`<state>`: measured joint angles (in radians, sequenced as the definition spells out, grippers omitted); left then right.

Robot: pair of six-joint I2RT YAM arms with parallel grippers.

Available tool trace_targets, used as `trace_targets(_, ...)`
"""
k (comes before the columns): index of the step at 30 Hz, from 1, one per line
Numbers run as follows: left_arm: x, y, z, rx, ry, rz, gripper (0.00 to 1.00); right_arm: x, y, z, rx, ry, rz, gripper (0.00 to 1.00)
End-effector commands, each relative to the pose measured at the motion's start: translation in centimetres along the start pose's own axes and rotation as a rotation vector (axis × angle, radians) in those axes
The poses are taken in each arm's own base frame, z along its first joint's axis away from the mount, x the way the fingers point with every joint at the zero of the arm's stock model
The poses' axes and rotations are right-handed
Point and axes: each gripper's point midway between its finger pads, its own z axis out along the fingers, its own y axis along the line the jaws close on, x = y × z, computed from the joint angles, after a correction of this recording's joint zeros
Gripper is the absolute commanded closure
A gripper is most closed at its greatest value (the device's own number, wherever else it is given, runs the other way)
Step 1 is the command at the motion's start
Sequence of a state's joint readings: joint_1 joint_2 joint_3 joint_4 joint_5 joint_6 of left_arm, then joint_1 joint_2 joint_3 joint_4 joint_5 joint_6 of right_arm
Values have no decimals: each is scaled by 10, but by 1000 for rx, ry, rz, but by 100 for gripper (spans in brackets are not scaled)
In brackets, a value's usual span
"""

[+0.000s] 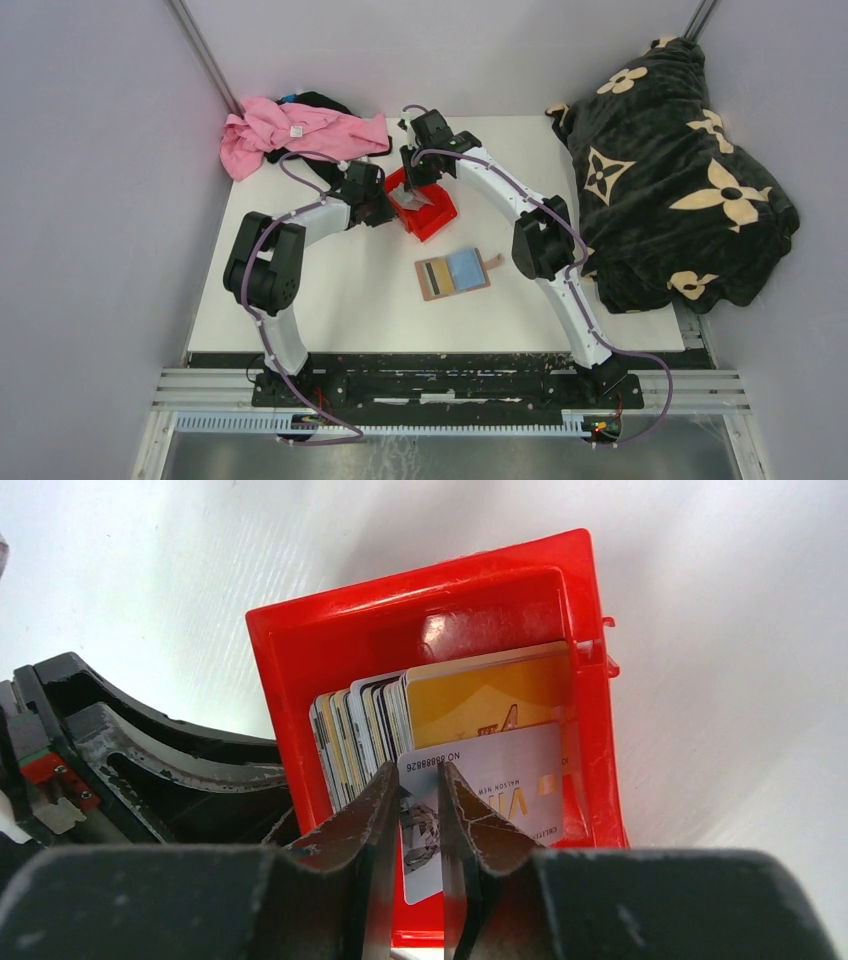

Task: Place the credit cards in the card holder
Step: Pick up the credit card from the storage box.

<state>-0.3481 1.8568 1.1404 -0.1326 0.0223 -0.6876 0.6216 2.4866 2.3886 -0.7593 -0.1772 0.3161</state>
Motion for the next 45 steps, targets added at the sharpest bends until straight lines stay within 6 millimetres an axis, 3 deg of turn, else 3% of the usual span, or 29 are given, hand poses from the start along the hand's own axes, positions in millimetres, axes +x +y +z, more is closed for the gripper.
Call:
trace_targets(1, -21, -11, 3, 20, -55, -20, 69, -26, 8, -33, 12, -76, -31, 77)
trace_targets(16, -34, -9, 5, 19, -68, -14, 69, -36, -2, -52, 91, -110, -53, 86)
trace_targets(24, -40, -10, 8, 20, -74, -13, 69, -26, -23, -59, 191, -81, -58, 98)
trace_targets(28, -44, -12, 3, 24, -89, -13, 69, -28, -32, -68, 249, -95, -71, 99)
trace_targets(36, -54, -14, -25, 29, -147, -24, 68, -43, -39, -95, 319, -158, -82, 99)
trace_targets(41, -60, -20, -55, 62, -194, -34, 67, -49, -30, -117, 296, -184, -67, 99)
trace_targets(45, -59, -32, -86, 155, -225, -10, 65, -43, -16, -140, 231, -174, -50, 99)
